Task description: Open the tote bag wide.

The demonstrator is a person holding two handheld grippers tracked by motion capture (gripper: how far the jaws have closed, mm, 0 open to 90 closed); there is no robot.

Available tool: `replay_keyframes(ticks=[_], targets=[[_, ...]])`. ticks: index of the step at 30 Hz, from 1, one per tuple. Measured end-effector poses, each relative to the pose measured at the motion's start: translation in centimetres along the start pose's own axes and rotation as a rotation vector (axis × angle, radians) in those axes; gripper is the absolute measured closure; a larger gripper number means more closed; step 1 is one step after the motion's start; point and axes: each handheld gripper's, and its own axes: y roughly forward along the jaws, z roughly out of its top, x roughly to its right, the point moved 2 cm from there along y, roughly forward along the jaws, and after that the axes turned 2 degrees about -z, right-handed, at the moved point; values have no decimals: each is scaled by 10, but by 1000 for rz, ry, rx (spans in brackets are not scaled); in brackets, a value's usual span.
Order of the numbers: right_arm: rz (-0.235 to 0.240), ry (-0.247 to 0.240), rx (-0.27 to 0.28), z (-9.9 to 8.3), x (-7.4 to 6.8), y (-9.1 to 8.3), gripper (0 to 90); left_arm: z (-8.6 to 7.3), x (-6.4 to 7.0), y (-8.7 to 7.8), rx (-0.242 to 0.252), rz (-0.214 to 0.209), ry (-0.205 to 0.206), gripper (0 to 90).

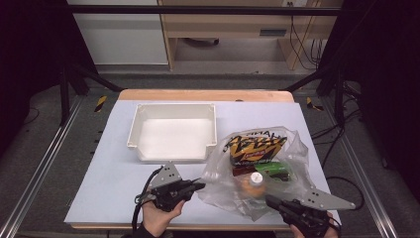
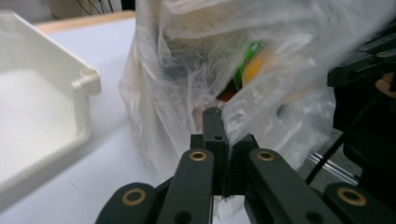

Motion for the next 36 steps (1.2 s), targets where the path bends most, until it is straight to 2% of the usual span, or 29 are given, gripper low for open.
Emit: replay_keyframes(ticks=[3, 6, 8, 9, 10, 12, 13, 15, 17, 20, 22, 23, 26, 29, 32, 36], targets=[[-4, 3, 26, -2, 2, 0, 900, -5, 0, 4, -1, -11, -3, 900], [-20, -29, 103, 11, 1, -10, 788, -4, 3, 7, 0, -13, 2, 900], [-41, -47, 150, 19, 0, -13, 673, -1, 4, 9, 3, -14, 4, 900], [-46, -58, 165, 25, -1, -13, 654, 0, 5, 9, 4, -16, 5, 900], [-48, -62, 168, 29, -1, -12, 608, 0, 5, 10, 3, -17, 8, 900], [-61, -83, 173, 35, -1, -6, 455, 2, 6, 10, 6, -18, 11, 900], [-83, -98, 164, 38, 1, -1, 441, 2, 6, 10, 7, -17, 12, 900], [-78, -91, 134, 38, 5, 5, 459, 3, 6, 9, 10, -14, 8, 900], [-49, -84, 96, 33, 7, 9, 522, 4, 4, 8, 14, -9, 7, 900], [-25, -87, 59, 26, 7, 9, 707, 5, 2, 5, 23, -9, -2, 900], [-25, -86, 46, 24, 7, 6, 866, 6, 2, 3, 33, -12, -4, 900], [-25, -89, 46, 24, 7, 3, 900, 7, 3, 2, 36, -13, -3, 900], [-6, -95, 52, 24, 4, -3, 900, 7, 5, 0, 30, -21, 6, 900], [29, -90, 36, 18, -1, -4, 900, -3, 8, 5, -20, -21, 16, 900], [28, -55, -17, 5, 3, 3, 900, -19, 7, 18, -86, -14, 10, 900], [-2, 17, -116, -16, 14, 15, 900, -35, 3, 36, -147, -11, -9, 900]])
